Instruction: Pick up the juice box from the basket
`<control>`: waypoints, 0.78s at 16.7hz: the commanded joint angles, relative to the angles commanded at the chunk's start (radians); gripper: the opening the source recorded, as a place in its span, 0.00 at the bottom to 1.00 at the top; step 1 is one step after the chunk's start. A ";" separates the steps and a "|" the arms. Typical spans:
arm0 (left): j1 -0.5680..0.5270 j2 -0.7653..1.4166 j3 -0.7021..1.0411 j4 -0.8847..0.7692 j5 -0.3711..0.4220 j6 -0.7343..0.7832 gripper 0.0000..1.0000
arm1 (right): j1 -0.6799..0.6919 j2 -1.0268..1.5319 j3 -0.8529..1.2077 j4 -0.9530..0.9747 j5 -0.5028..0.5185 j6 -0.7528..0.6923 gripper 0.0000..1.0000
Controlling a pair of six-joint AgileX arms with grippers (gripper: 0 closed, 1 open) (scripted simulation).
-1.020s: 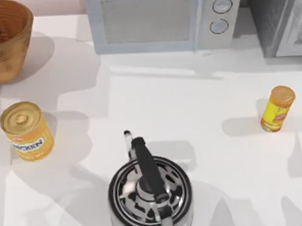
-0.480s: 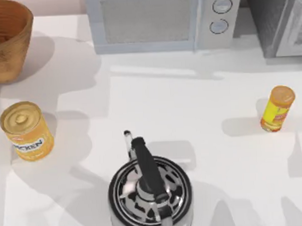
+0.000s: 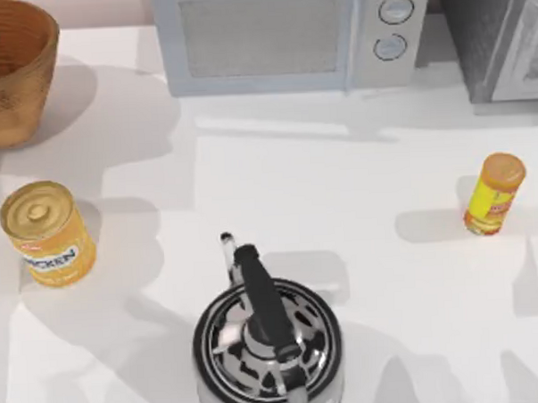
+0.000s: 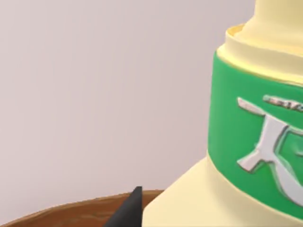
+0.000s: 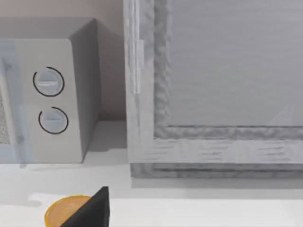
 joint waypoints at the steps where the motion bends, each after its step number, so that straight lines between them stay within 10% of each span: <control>1: 0.000 0.000 0.000 0.000 0.000 0.000 0.00 | 0.000 0.000 0.000 0.000 0.000 0.000 1.00; 13: 0.006 -0.151 0.110 -0.242 -0.002 0.004 0.00 | 0.000 0.000 0.000 0.000 0.000 0.000 1.00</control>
